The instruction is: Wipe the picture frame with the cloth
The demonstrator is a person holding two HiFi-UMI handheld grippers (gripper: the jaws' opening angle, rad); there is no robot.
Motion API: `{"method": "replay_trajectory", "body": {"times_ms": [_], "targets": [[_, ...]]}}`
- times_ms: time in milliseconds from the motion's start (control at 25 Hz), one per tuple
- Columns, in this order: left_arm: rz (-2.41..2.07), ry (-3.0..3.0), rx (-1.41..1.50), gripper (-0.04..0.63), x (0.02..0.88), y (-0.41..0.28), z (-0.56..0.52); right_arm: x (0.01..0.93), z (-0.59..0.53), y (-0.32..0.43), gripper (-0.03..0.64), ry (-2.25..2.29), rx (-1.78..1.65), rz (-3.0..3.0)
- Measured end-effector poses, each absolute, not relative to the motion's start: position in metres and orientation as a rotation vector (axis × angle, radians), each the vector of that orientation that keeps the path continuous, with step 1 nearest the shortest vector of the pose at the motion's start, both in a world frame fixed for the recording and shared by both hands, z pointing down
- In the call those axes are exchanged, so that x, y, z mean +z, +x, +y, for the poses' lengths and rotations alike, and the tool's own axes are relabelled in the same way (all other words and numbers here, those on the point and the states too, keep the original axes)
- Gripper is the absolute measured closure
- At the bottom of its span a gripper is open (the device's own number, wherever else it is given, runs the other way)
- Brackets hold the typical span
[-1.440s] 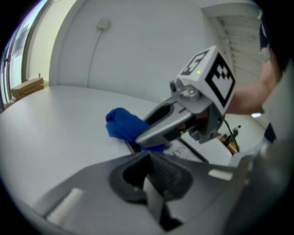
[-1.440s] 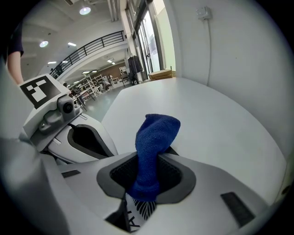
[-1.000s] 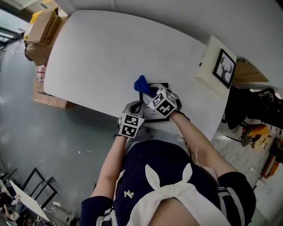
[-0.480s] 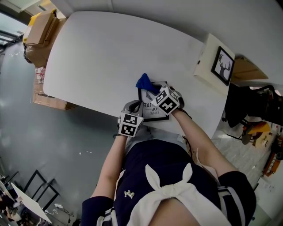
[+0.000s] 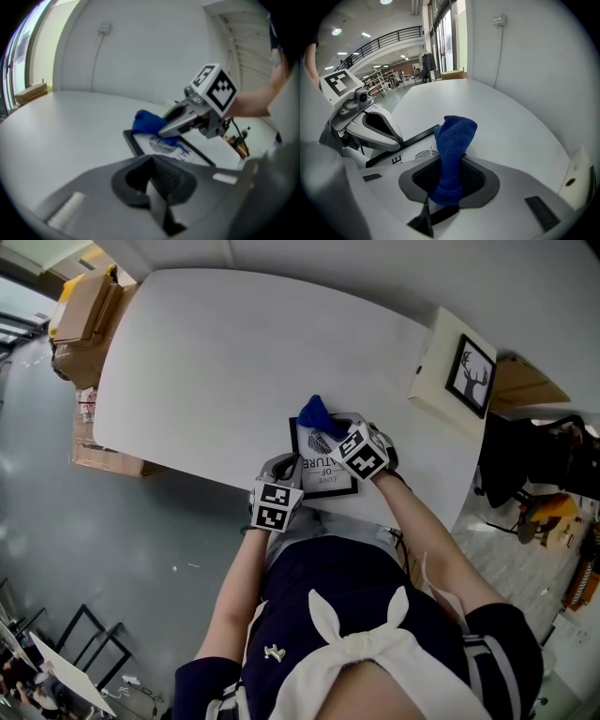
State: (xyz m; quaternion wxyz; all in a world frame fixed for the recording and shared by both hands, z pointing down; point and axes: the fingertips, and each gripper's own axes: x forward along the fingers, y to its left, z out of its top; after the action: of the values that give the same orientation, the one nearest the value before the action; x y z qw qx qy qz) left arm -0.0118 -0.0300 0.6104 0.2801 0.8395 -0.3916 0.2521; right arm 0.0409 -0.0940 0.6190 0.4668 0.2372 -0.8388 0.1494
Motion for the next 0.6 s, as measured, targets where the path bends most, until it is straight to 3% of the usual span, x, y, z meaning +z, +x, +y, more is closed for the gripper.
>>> {"method": "replay_trajectory", "body": {"times_ms": [600], "targets": [[-1.069, 2.261, 0.69, 0.592, 0.611, -0.012, -0.03, 0.615, -0.093, 0.062, 0.509, 0.629, 0.374, -2.013]]}}
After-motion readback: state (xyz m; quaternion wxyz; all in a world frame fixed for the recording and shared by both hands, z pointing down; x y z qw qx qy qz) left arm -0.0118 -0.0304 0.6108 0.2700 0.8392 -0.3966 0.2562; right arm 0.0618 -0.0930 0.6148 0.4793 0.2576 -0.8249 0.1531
